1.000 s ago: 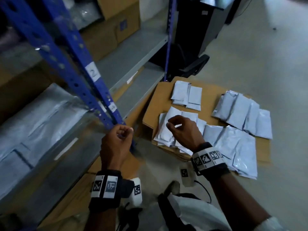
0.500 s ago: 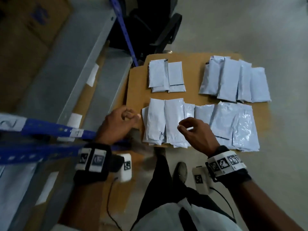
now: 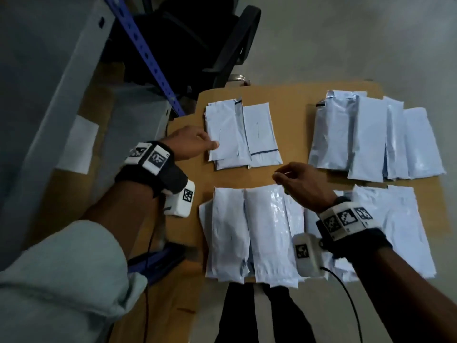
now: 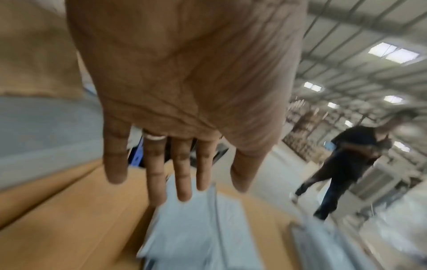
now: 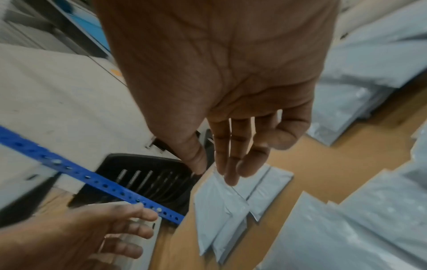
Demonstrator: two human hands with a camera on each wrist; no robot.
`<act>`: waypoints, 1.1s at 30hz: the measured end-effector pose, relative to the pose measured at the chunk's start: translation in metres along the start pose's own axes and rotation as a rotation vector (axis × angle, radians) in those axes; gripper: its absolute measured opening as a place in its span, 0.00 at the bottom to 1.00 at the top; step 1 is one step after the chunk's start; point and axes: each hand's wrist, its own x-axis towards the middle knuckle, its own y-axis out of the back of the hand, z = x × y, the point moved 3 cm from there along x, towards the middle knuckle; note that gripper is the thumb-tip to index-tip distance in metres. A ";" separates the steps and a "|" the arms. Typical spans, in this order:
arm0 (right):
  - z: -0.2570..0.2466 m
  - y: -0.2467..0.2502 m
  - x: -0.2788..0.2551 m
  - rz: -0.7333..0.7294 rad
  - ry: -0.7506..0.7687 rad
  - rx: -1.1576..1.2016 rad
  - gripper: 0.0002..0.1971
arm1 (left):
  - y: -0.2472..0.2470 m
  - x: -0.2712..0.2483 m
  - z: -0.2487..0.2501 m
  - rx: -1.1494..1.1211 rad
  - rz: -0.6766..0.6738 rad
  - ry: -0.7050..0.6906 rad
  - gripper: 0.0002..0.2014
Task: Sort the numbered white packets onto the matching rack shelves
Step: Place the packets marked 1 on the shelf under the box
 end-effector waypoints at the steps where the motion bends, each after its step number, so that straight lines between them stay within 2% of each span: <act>1: 0.002 -0.008 0.021 -0.045 -0.011 -0.010 0.10 | -0.014 0.020 -0.009 0.009 -0.010 0.020 0.24; 5: 0.013 -0.041 0.105 -0.068 -0.027 -0.160 0.09 | -0.069 0.077 -0.057 0.049 0.050 0.133 0.23; 9: 0.027 -0.060 0.167 -0.053 -0.112 -0.194 0.14 | -0.096 0.110 -0.085 -0.152 0.234 0.255 0.28; 12: 0.031 -0.069 0.189 -0.083 -0.138 -0.187 0.18 | -0.113 0.121 -0.093 -0.234 0.266 0.264 0.22; 14: 0.030 -0.074 0.193 -0.102 -0.126 -0.161 0.18 | -0.121 0.126 -0.098 -0.270 0.319 0.247 0.18; 19: 0.026 -0.079 0.188 -0.137 -0.070 -0.096 0.07 | -0.126 0.129 -0.096 -0.406 0.411 0.180 0.14; 22: 0.023 -0.067 0.184 -0.072 -0.038 -0.048 0.07 | -0.121 0.132 -0.095 -0.476 0.440 0.149 0.14; 25: 0.031 -0.041 0.180 0.081 -0.064 0.010 0.09 | -0.110 0.131 -0.096 -0.523 0.501 0.170 0.13; 27: 0.045 -0.023 0.177 0.162 -0.122 -0.029 0.09 | -0.109 0.130 -0.095 -0.508 0.467 0.222 0.13; 30: 0.065 -0.011 0.172 0.129 -0.228 -0.173 0.09 | -0.117 0.128 -0.094 -0.352 0.372 0.305 0.08; 31: 0.070 -0.011 0.172 0.110 -0.238 -0.237 0.11 | -0.120 0.128 -0.095 -0.309 0.372 0.318 0.13; 33: 0.070 -0.016 0.171 0.100 -0.171 -0.347 0.20 | -0.123 0.127 -0.094 -0.246 0.402 0.281 0.30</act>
